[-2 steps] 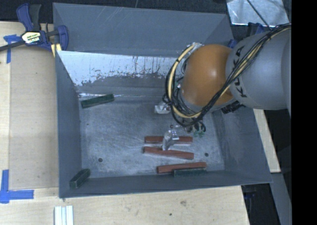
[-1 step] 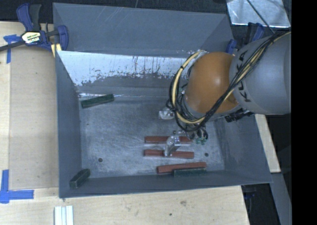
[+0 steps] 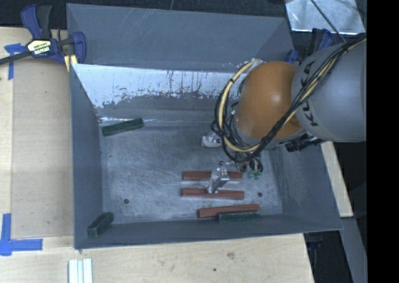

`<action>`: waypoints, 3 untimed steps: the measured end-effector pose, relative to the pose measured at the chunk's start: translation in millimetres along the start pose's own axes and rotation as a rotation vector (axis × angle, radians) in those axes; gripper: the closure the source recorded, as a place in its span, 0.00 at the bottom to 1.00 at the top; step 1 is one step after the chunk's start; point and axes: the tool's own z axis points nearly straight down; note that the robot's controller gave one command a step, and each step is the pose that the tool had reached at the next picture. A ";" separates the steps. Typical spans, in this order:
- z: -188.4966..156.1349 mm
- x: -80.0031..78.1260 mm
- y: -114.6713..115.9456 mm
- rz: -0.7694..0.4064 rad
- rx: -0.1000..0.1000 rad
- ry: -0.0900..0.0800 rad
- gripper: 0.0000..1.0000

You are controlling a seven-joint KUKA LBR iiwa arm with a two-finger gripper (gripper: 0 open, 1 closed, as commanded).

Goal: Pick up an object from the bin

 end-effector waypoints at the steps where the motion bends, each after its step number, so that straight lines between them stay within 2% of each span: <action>1: 30.9 7.6 -2.1 0.103 0.001 0.014 0.00; 2: 27.8 10.5 -1.7 0.119 0.000 0.024 1.00; 3: 27.0 10.3 -1.7 0.121 0.000 0.024 1.00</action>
Offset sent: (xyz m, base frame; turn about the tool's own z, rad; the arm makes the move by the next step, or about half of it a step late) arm -0.0116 -0.0016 -0.0389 0.1300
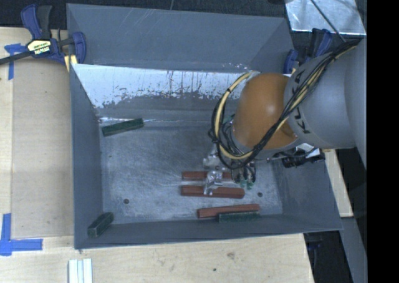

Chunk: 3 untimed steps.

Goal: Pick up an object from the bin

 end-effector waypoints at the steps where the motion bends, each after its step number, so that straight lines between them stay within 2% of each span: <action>1: -4.0 1.6 0.0 0.000 0.000 0.003 1.00; 2: -14.7 -0.3 0.0 0.002 -0.002 -0.021 1.00; 3: -22.3 -0.1 -0.4 0.001 -0.002 -0.024 1.00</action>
Offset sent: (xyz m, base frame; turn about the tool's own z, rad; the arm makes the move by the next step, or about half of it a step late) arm -0.0001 0.0000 0.0139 0.0000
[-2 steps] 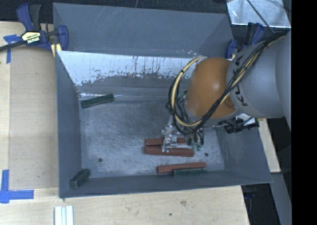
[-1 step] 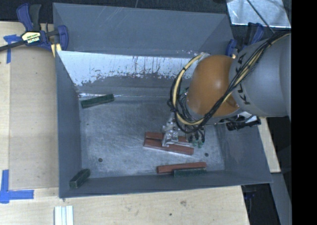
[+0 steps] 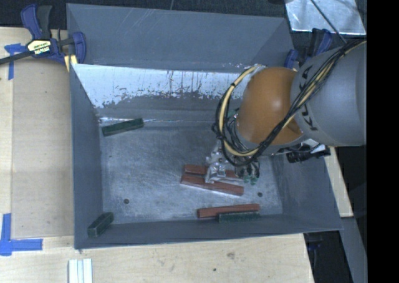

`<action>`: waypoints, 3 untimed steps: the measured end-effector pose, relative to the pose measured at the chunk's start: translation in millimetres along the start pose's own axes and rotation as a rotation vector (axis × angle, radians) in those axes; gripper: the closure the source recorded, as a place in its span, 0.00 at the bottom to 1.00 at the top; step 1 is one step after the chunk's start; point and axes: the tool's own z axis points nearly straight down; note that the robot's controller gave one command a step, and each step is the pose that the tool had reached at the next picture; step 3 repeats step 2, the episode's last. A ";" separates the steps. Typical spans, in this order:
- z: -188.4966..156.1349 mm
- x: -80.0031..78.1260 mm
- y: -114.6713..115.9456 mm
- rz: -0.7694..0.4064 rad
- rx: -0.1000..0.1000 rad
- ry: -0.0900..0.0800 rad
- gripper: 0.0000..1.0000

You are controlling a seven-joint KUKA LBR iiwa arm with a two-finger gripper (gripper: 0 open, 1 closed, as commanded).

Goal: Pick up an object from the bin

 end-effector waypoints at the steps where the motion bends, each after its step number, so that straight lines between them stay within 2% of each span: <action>1: -9.3 0.1 -0.1 0.000 0.000 0.001 1.00; 3: -14.1 -0.5 -0.1 0.000 0.000 0.000 1.00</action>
Offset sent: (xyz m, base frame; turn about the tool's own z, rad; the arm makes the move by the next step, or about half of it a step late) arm -0.0001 -0.0002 0.0249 0.0000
